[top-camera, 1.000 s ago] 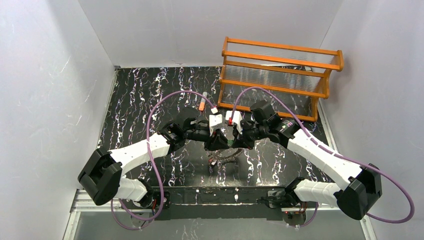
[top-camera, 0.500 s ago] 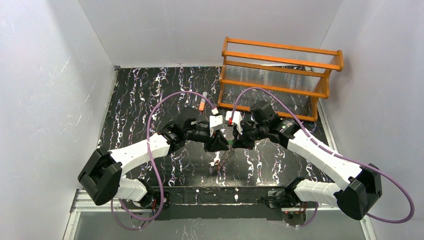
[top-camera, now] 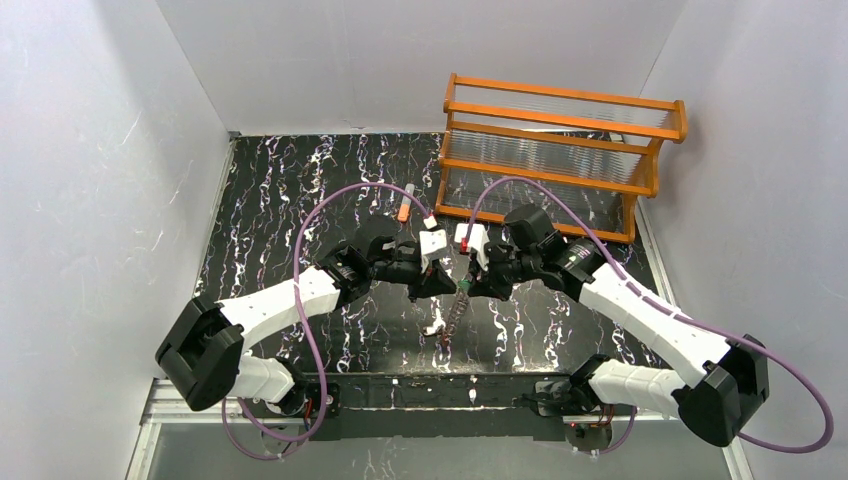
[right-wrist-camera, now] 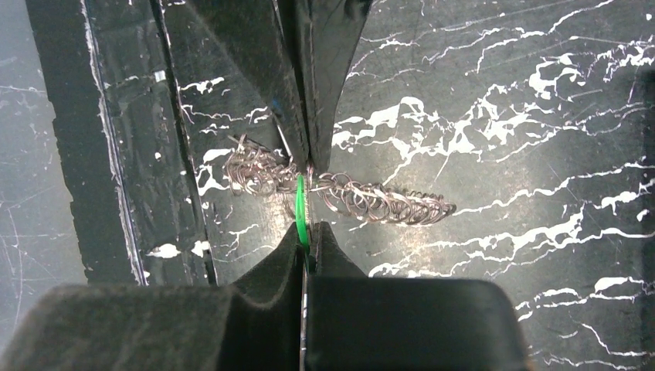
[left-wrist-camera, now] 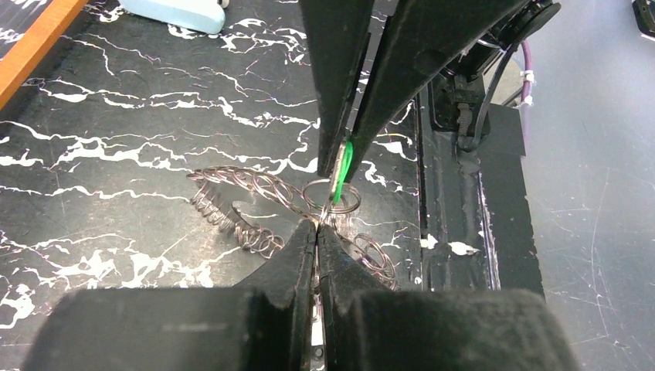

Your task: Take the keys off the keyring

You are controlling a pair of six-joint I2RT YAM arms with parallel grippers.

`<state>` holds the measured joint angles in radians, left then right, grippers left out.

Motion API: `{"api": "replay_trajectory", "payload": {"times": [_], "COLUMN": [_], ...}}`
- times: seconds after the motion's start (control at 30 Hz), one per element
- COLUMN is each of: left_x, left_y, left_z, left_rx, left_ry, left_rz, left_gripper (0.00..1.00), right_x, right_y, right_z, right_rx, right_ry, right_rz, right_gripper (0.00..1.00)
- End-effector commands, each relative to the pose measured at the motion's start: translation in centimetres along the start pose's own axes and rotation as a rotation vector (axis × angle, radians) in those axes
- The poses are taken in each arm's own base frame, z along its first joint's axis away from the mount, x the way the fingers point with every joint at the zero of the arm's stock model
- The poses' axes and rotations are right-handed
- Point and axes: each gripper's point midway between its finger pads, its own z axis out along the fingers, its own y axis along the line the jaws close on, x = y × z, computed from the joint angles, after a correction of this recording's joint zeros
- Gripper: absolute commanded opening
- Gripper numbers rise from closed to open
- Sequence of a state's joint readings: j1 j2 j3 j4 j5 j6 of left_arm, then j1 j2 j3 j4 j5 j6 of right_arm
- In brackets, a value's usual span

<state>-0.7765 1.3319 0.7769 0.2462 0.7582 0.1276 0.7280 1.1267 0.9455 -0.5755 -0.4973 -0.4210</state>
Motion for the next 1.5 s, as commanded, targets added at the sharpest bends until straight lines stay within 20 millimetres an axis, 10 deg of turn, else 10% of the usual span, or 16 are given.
{"api": "replay_trajectory", "payload": {"times": [0.0,1.47], "left_x": [-1.3,-5.7], "left_y": [0.3,-0.5], "left_z": [-0.4,-2.8], "left_rx": [-0.042,-0.126], "left_ry": [-0.025,-0.411], "left_rz": [0.029,-0.234], "left_gripper": [0.0,0.0], "right_x": [-1.5,1.7], "right_y": [-0.3,-1.7], "right_z": [-1.0,-0.6], "right_rx": [0.054,0.224], "right_ry": [-0.07,-0.11], "right_rz": [-0.037,0.083], "right_gripper": [0.01,0.01]}}
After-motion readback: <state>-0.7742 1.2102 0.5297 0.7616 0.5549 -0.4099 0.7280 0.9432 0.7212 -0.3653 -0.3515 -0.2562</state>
